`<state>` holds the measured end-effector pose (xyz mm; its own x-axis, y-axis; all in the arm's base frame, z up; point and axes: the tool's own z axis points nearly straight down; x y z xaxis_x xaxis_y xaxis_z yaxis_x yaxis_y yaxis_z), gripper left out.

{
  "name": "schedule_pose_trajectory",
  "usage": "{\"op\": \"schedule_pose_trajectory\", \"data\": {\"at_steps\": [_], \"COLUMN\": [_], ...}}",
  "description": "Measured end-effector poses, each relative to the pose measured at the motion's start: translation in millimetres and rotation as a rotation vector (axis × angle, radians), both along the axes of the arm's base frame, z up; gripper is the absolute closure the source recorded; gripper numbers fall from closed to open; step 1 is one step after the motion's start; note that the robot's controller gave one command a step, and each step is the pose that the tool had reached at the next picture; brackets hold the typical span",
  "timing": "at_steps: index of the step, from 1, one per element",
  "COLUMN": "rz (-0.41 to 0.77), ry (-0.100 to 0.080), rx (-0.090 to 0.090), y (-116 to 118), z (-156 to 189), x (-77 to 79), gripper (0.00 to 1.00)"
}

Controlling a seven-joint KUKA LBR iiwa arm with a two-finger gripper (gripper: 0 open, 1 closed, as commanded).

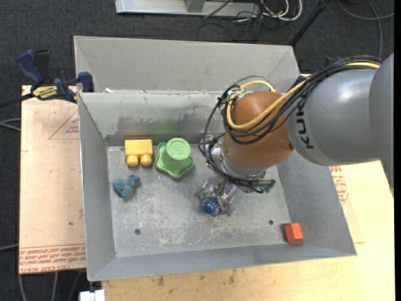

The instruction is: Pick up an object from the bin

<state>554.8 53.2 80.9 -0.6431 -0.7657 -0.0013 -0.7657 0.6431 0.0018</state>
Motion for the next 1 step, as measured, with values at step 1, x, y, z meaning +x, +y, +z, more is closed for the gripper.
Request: {"op": "schedule_pose_trajectory", "data": {"at_steps": [1], "rz": [-0.025], "ry": [-0.009], "rx": [0.001], "y": [24.9], "z": [143.9], "x": [-17.8], "gripper": [1.00]}}
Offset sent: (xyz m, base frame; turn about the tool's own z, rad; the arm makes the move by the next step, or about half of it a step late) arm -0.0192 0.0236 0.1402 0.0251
